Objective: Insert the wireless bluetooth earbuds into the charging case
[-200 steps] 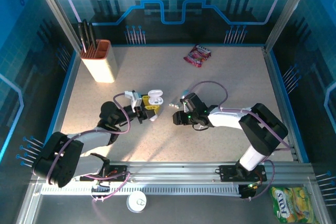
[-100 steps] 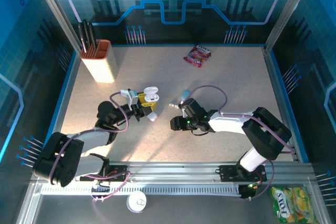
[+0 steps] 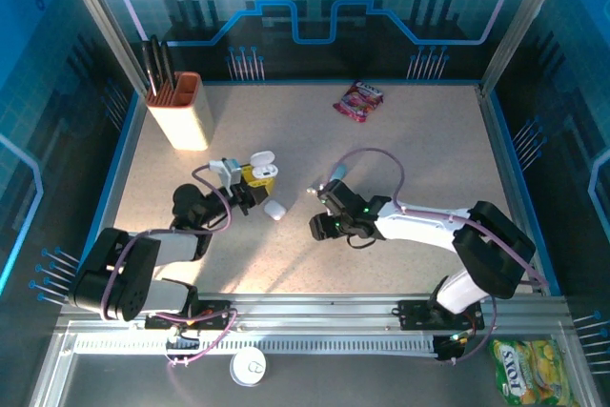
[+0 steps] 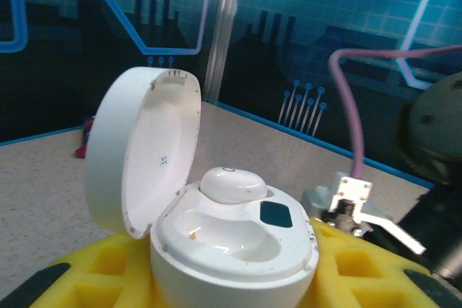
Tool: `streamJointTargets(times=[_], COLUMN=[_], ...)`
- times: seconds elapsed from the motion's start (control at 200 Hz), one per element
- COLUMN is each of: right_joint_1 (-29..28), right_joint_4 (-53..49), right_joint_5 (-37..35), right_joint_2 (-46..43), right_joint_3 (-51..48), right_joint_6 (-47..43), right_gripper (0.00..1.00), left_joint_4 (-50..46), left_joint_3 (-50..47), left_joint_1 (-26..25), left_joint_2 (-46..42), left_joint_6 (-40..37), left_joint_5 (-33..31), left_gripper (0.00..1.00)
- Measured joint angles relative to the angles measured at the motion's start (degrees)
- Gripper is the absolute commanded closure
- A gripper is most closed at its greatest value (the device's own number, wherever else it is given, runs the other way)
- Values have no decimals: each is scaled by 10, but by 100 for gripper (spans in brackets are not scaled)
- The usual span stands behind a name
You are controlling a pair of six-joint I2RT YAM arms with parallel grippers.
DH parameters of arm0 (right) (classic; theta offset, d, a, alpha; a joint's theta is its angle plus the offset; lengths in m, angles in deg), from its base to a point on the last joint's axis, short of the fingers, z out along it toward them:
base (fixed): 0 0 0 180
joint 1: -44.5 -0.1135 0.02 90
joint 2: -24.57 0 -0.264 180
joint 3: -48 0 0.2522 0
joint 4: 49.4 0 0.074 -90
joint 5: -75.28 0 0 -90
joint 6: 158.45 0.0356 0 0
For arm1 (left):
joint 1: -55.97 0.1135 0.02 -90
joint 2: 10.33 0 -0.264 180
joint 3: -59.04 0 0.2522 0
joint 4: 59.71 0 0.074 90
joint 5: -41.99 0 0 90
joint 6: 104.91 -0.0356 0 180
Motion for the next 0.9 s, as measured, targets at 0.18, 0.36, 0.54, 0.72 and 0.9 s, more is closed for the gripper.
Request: streamJointTargets(times=[0.18,0.36,0.54,0.72,0.9], right_joint_1=[-50,-90,-111,-113,-113], right_joint_4=[-109,-212,-271,-300,-318], right_joint_5=[-121,-214,-261,-271,-271], right_joint_2=[61,145,209,248,266], right_joint_3=[120,209,264,291,296], right_joint_6=[-78,-137,-163,-177,-187], right_gripper=[54,61,64,65,67], left_joint_4=[7,10,10,13,14], left_joint_3=[0,0,0,0,0], left_joint_1=[30,45,46,47,50], left_joint_2=[0,0,0,0,0], left_joint_6=[15,27,31,31,31], left_joint_5=[-11,-11,-11,-11,-11], left_gripper=[63,63,63,64,64])
